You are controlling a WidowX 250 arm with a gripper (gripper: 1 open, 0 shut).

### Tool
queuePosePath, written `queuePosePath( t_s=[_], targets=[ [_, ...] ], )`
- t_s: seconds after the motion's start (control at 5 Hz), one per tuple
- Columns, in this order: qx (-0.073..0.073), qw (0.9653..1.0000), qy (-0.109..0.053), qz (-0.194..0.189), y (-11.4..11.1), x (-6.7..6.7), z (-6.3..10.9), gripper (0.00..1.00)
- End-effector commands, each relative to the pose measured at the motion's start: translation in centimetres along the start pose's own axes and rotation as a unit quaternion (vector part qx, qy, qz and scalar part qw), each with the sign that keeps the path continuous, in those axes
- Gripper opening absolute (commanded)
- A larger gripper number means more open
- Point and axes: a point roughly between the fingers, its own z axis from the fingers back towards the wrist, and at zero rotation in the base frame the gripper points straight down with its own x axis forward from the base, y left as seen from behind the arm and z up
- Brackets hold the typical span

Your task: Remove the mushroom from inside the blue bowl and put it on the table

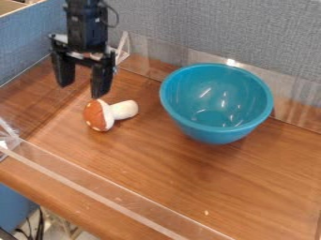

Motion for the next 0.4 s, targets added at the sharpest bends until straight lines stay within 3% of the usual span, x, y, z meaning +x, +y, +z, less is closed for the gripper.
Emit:
queuePosePath(
  t_s=[0.0, 0.2],
  targets=[
    [0.010, 0.9984, -0.052, 0.018, 0.11, 0.25, 3.80, 1.00],
    [0.007, 0.9979, -0.057, 0.029, 0.22, 0.36, 3.59, 1.00]
  ],
)
